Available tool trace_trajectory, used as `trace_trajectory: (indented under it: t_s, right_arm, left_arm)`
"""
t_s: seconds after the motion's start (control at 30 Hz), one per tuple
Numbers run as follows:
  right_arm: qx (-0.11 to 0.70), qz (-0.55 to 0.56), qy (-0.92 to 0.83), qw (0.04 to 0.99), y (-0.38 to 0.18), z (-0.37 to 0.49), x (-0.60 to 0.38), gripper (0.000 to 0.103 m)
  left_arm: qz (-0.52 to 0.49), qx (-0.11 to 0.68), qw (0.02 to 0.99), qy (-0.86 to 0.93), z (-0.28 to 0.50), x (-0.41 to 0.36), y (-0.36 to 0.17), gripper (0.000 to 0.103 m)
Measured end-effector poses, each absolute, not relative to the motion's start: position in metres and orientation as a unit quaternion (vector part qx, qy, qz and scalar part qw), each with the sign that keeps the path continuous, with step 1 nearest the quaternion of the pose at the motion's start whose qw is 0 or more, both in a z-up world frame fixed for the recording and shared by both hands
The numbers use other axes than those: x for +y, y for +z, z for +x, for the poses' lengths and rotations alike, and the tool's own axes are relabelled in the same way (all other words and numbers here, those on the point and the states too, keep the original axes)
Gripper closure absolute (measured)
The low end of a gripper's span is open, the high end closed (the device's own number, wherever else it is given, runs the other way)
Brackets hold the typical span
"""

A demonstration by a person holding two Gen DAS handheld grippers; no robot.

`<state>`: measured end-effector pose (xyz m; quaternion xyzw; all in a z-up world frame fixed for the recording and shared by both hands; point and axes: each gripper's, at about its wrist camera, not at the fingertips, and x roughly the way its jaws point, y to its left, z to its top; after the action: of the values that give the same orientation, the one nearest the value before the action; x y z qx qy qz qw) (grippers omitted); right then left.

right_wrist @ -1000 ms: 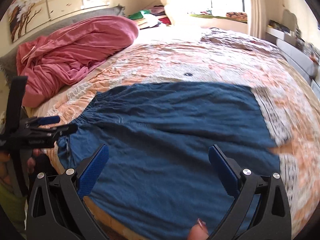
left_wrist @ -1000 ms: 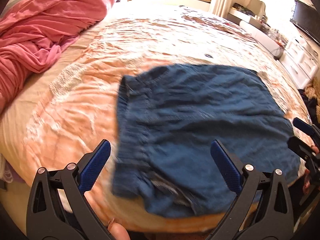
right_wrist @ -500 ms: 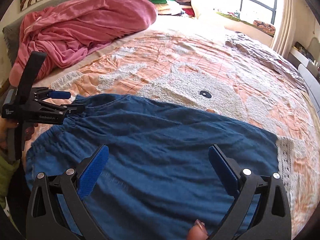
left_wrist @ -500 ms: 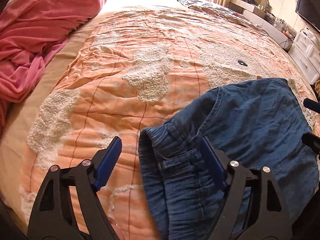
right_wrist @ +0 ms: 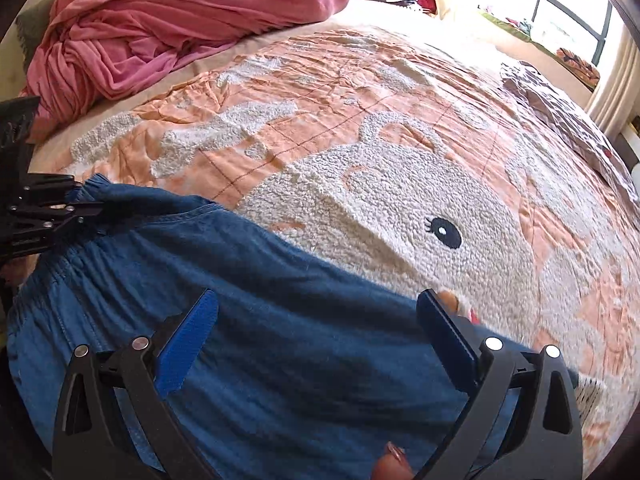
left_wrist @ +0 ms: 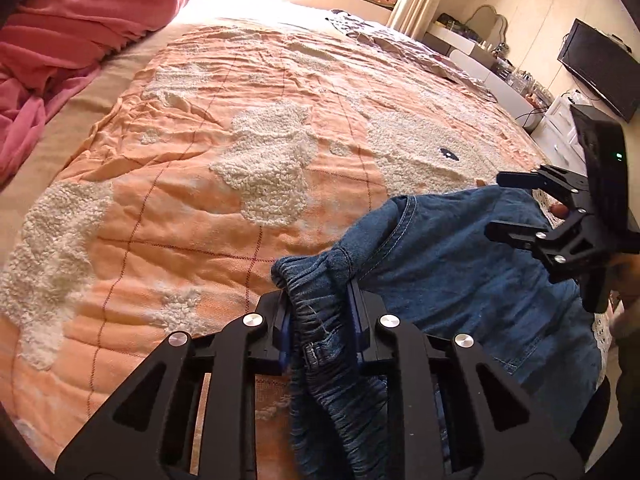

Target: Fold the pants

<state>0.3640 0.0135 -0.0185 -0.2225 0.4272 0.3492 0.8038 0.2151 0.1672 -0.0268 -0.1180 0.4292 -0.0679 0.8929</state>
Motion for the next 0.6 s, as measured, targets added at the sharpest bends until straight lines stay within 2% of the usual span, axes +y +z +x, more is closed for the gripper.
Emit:
trace_trajectory:
  t_s: [0.2,0.23,0.27,0.33,0.37,0.4,0.43,0.47,0.53,0.6]
  right_arm:
    - [0.417,-0.28,0.398,0.768,-0.021,0.381,0.04,0.007]
    - [0.416,-0.292,0.411,0.757,-0.024,0.382,0.046,0.011]
    - [0.415,-0.303,0.419,0.749,-0.027,0.381,0.05,0.025]
    - [0.419,-0.327,0.429,0.73,-0.036,0.38,0.06,0.042]
    - [0.425,-0.328,0.436,0.723,-0.04,0.379,0.063,0.054]
    - [0.428,-0.323,0.446,0.716,-0.042,0.376,0.065,0.062]
    - [0.429,-0.315,0.453,0.716,-0.041,0.374,0.065,0.076]
    - [0.427,-0.307,0.454,0.719,-0.038,0.371,0.063,0.085]
    - [0.414,-0.295,0.448,0.736,-0.031,0.363,0.057,0.093]
    - [0.401,-0.276,0.441,0.754,-0.019,0.353,0.048,0.095]
  left_arm:
    - [-0.118,0.405,0.904,-0.077,0.21,0.171,-0.019,0.089]
    - [-0.114,0.397,0.907,-0.078,0.208,0.171,-0.017,0.089]
    - [-0.109,0.39,0.911,-0.081,0.206,0.17,-0.014,0.089]
    - [-0.095,0.381,0.916,-0.084,0.204,0.167,-0.012,0.089]
    - [-0.092,0.38,0.917,-0.085,0.204,0.166,-0.012,0.089]
    - [-0.086,0.384,0.916,-0.08,0.206,0.165,-0.014,0.089]
    - [-0.081,0.387,0.915,-0.076,0.206,0.165,-0.017,0.089]
    - [-0.081,0.395,0.912,-0.071,0.209,0.167,-0.02,0.089]
    - [-0.086,0.406,0.907,-0.065,0.211,0.171,-0.026,0.089]
    - [-0.088,0.404,0.908,-0.064,0.21,0.172,-0.026,0.089]
